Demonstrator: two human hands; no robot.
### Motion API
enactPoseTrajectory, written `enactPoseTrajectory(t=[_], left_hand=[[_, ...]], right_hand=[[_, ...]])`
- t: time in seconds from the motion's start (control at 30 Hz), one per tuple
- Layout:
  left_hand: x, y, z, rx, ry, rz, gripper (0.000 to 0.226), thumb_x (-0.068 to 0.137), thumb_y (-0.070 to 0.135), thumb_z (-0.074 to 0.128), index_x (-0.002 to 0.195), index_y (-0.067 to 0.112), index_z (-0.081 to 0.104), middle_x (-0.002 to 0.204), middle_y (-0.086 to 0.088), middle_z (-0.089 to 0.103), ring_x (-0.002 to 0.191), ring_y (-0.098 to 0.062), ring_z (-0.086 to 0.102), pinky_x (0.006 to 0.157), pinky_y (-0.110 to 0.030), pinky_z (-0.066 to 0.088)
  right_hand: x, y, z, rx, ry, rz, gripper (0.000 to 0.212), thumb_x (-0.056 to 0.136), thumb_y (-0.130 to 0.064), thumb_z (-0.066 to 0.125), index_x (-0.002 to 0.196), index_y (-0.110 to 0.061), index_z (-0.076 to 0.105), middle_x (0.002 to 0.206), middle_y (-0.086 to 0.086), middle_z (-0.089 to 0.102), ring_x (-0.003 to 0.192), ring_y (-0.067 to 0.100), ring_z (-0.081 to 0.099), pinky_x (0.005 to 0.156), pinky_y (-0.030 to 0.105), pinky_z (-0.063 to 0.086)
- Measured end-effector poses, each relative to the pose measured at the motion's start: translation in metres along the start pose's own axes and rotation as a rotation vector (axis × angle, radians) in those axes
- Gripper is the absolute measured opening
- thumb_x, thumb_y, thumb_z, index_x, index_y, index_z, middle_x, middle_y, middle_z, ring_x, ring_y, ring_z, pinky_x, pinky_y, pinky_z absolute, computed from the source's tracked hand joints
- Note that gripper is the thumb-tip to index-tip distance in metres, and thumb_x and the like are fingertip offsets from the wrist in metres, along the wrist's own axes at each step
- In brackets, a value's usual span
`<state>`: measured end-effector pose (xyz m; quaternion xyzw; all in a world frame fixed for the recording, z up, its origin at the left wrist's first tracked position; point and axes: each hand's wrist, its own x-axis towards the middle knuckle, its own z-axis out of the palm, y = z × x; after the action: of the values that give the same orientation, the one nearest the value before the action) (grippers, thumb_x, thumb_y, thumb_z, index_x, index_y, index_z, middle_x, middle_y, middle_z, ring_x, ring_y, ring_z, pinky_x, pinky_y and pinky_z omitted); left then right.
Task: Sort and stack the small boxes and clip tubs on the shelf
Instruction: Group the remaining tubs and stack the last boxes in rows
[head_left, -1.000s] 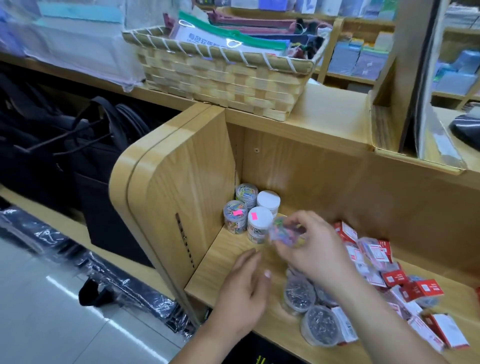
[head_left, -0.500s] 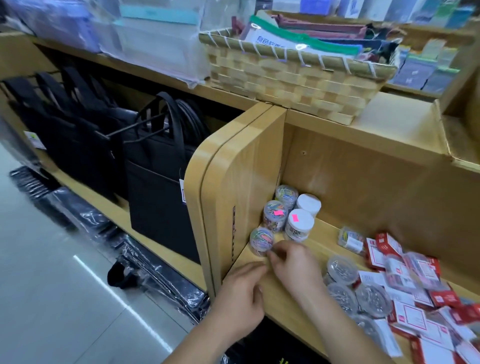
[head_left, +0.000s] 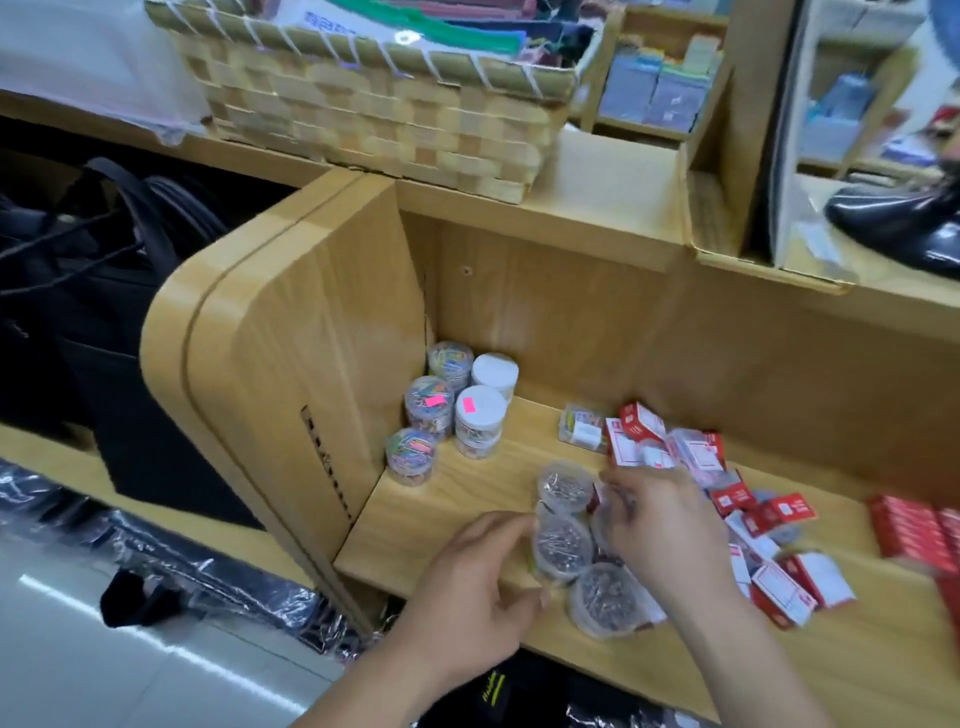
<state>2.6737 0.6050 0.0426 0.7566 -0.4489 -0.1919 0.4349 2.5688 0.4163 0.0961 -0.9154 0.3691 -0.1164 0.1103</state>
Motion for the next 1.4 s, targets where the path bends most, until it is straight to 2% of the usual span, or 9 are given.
enactPoseTrajectory(t=[0.17, 0.33, 0.6, 0.73, 0.87, 0.97, 1.07, 1.23, 1.4], left_hand=[[0.014, 0.003, 0.026, 0.022, 0.006, -0.032, 0.069, 0.079, 0.032, 0.072, 0.142, 0.039, 0.046, 0.132, 0.026, 0.053, 0.127, 0.001, 0.05, 0.105, -0.02, 0.042], [0.018, 0.007, 0.032, 0.062, 0.092, -0.035, 0.066, 0.075, 0.044, 0.076, 0.137, 0.04, 0.052, 0.123, 0.027, 0.058, 0.118, 0.006, 0.052, 0.099, -0.02, 0.045], [0.014, -0.015, 0.005, 0.247, 0.34, -0.077, 0.055, 0.076, 0.046, 0.077, 0.126, 0.031, 0.059, 0.116, 0.019, 0.062, 0.105, -0.001, 0.06, 0.089, -0.018, 0.047], [0.024, -0.005, 0.002, 0.222, 0.333, -0.027, 0.032, 0.083, 0.033, 0.077, 0.11, 0.032, 0.059, 0.114, 0.019, 0.05, 0.076, 0.007, 0.055, 0.068, -0.018, 0.048], [0.038, -0.004, 0.011, 0.414, 0.327, 0.019, 0.005, 0.092, 0.031, 0.065, 0.096, 0.027, 0.065, 0.1, 0.012, 0.048, 0.083, -0.01, 0.057, 0.061, -0.029, 0.052], [0.049, 0.006, 0.016, 0.563, 0.224, -0.058, 0.031, 0.098, 0.045, 0.05, 0.125, 0.035, 0.061, 0.096, 0.011, 0.051, 0.081, -0.015, 0.062, 0.058, -0.03, 0.052], [0.066, 0.014, 0.021, 0.63, 0.159, -0.127, 0.059, 0.101, 0.047, 0.035, 0.158, 0.033, 0.021, 0.117, 0.005, 0.059, 0.103, -0.021, 0.063, 0.078, -0.034, 0.052], [0.086, 0.021, 0.024, 0.659, 0.092, -0.181, 0.059, 0.098, 0.043, 0.037, 0.155, 0.03, 0.028, 0.117, 0.004, 0.065, 0.104, -0.025, 0.066, 0.079, -0.037, 0.054], [0.065, 0.008, 0.018, 0.413, 0.162, -0.12, 0.055, 0.092, 0.04, 0.04, 0.146, 0.038, 0.035, 0.109, 0.008, 0.065, 0.1, -0.021, 0.065, 0.079, -0.039, 0.055]], right_hand=[[0.018, 0.011, 0.001, 0.127, -0.23, -0.04, 0.023, 0.08, -0.037, 0.072, 0.102, -0.033, 0.076, 0.101, -0.014, 0.073, 0.102, 0.015, 0.064, 0.085, 0.034, 0.055], [0.039, 0.005, 0.003, 0.116, -0.33, -0.05, 0.041, 0.073, -0.047, 0.079, 0.112, -0.037, 0.072, 0.109, -0.013, 0.073, 0.105, 0.01, 0.066, 0.088, 0.03, 0.054], [0.069, -0.02, 0.033, -0.226, -0.033, -0.273, 0.032, 0.071, -0.053, 0.072, 0.093, -0.03, 0.076, 0.091, -0.003, 0.063, 0.096, 0.025, 0.056, 0.08, 0.037, 0.048], [0.091, -0.024, 0.043, -0.227, 0.061, -0.268, 0.026, 0.068, -0.049, 0.078, 0.084, -0.028, 0.076, 0.081, 0.0, 0.057, 0.086, 0.029, 0.056, 0.07, 0.038, 0.046], [0.101, -0.008, 0.033, -0.107, 0.124, -0.226, 0.02, 0.072, -0.042, 0.079, 0.087, -0.029, 0.074, 0.082, 0.0, 0.062, 0.083, 0.032, 0.061, 0.07, 0.038, 0.047], [0.1, 0.016, 0.016, 0.0, 0.136, -0.199, 0.008, 0.08, -0.025, 0.074, 0.088, -0.026, 0.075, 0.083, 0.0, 0.069, 0.082, 0.033, 0.064, 0.072, 0.039, 0.051], [0.097, 0.031, 0.008, 0.001, 0.065, -0.183, 0.014, 0.084, -0.021, 0.066, 0.092, -0.026, 0.075, 0.089, -0.003, 0.07, 0.09, 0.029, 0.063, 0.075, 0.038, 0.053], [0.097, 0.029, 0.017, -0.125, -0.007, -0.287, 0.025, 0.082, -0.043, 0.067, 0.1, -0.027, 0.073, 0.098, -0.004, 0.067, 0.101, 0.026, 0.058, 0.083, 0.039, 0.05], [0.104, 0.014, 0.029, -0.331, -0.16, -0.245, 0.039, 0.084, -0.05, 0.058, 0.118, -0.029, 0.063, 0.112, -0.004, 0.061, 0.116, 0.024, 0.049, 0.095, 0.039, 0.036]])
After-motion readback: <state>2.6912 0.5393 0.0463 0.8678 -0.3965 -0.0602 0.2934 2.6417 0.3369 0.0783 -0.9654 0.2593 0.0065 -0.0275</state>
